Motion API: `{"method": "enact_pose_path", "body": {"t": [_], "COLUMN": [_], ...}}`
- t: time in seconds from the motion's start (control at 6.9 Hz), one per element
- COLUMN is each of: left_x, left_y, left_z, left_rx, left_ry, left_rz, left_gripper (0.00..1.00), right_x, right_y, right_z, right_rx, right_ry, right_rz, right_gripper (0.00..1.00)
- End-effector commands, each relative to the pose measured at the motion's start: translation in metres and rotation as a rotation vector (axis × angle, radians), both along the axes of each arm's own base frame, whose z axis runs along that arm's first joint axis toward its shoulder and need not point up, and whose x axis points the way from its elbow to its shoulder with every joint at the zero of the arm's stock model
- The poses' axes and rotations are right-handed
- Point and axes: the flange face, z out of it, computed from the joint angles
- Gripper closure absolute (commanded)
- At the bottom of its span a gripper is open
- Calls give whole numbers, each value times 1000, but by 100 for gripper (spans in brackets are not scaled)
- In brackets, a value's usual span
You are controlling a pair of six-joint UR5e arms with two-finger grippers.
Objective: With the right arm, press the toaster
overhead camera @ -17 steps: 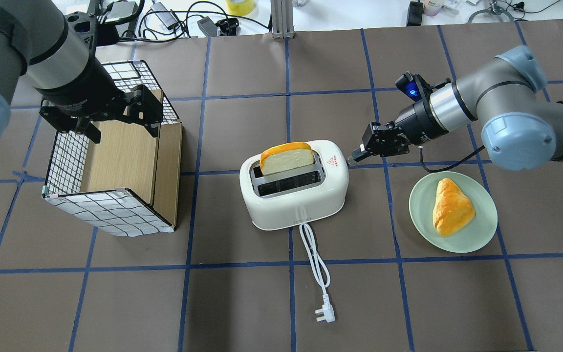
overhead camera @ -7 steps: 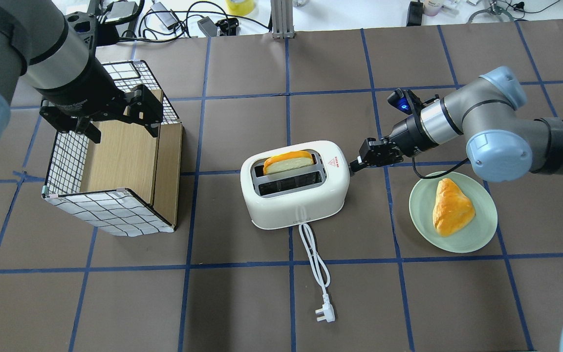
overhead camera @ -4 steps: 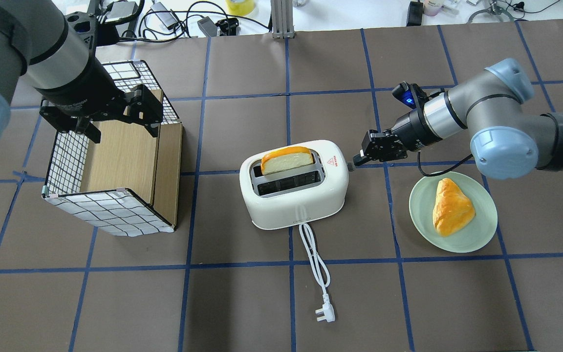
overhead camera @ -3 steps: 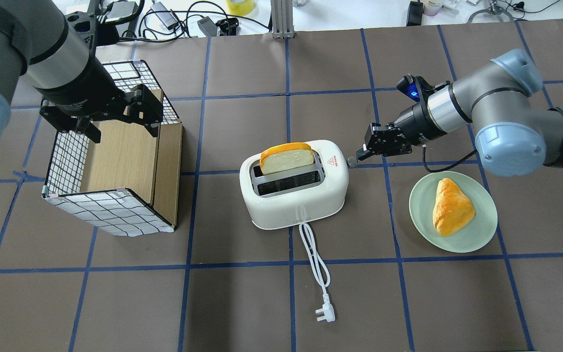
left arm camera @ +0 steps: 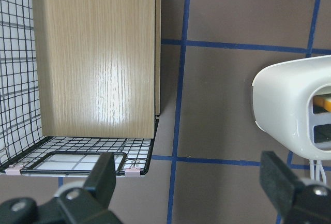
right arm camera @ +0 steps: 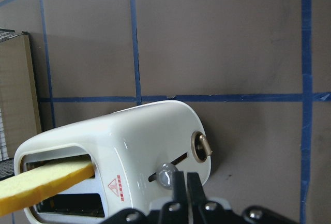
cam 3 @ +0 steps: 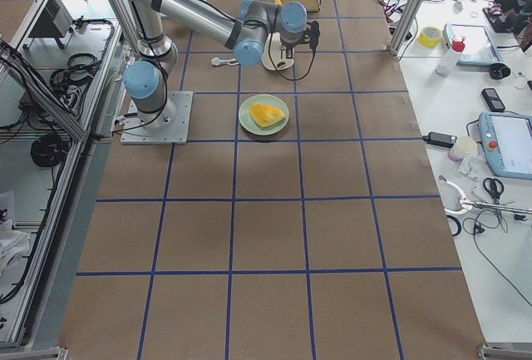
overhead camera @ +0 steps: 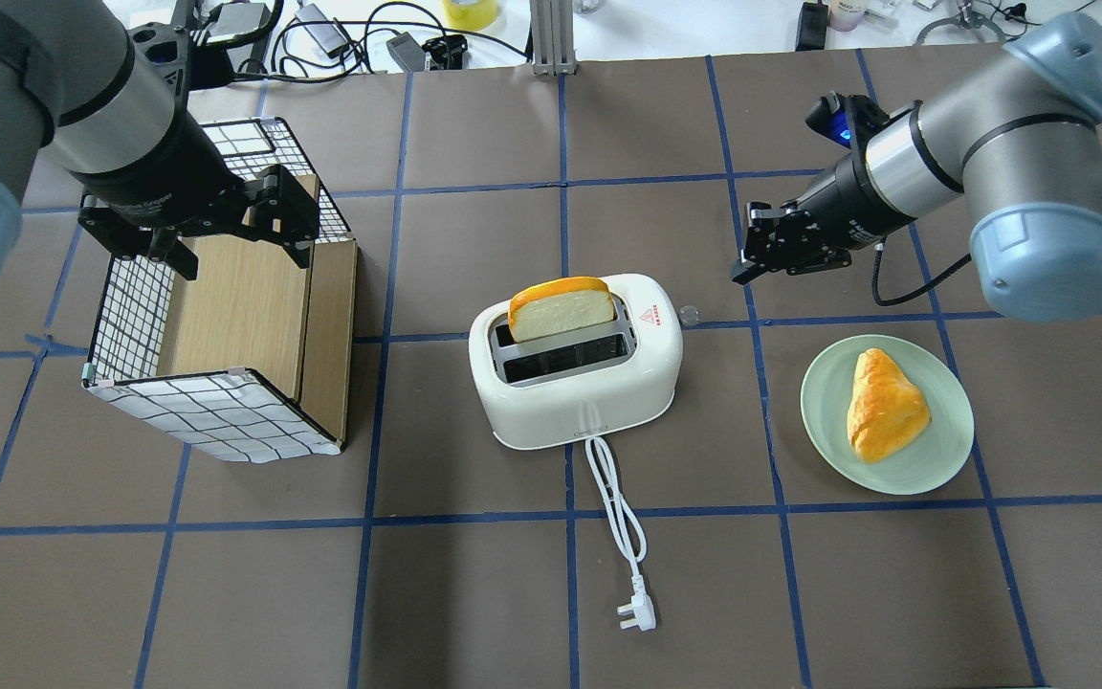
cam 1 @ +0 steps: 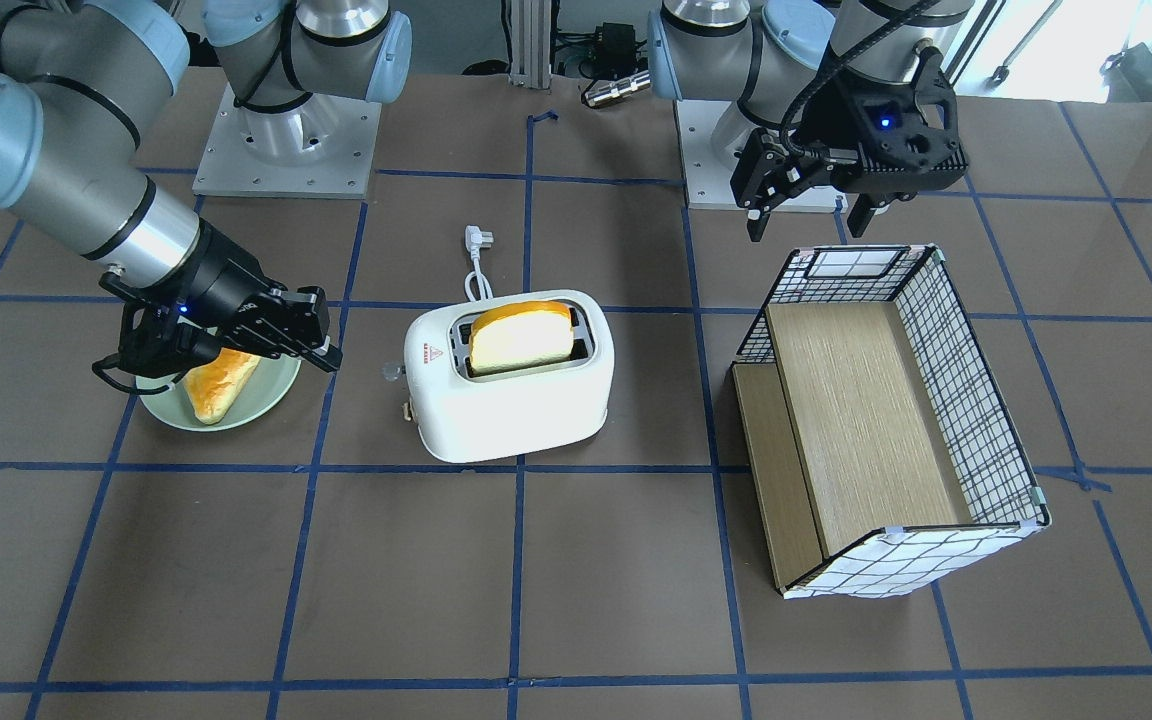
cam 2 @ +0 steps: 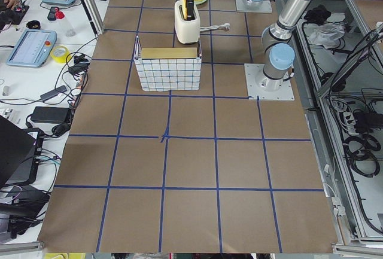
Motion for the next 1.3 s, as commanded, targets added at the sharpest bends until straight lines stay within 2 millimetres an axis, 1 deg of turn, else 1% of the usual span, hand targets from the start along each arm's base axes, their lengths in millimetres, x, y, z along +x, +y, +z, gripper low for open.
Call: {"method": "enact_pose_path", "body": {"t": [0.0, 0.14, 0.29, 0.43, 0.58, 0.72, 0.87, 1.16], "left_x": [0, 0, 0, 0, 0, 0, 0, 0], "left_y": [0, 0, 0, 0, 0, 0, 0, 0], "left_z": [0, 0, 0, 0, 0, 0, 0, 0], "left_rx": [0, 0, 0, 0, 0, 0, 0, 0], "left_ry": [-1, 0, 0, 0, 0, 0, -1, 0], "left_rz": [0, 0, 0, 0, 0, 0, 0, 0], "left_gripper": [0, 0, 0, 0, 0, 0, 0, 0], "right_x": [-4, -2, -5, -1, 17, 30, 33, 33], "right_y": [-9, -11, -11, -8, -3, -3, -5, -5], "right_z": [76, 123, 162, 179, 183, 177, 180, 178], "right_rx": [-28, -3, 25, 34, 29, 24, -1, -1], "right_ry": [235, 314, 413, 472, 533, 564, 553, 552], "right_rz": [-4, 13, -3, -40, -55, -33, -36, -29], "right_gripper": [0, 0, 0, 0, 0, 1, 0, 0]}}
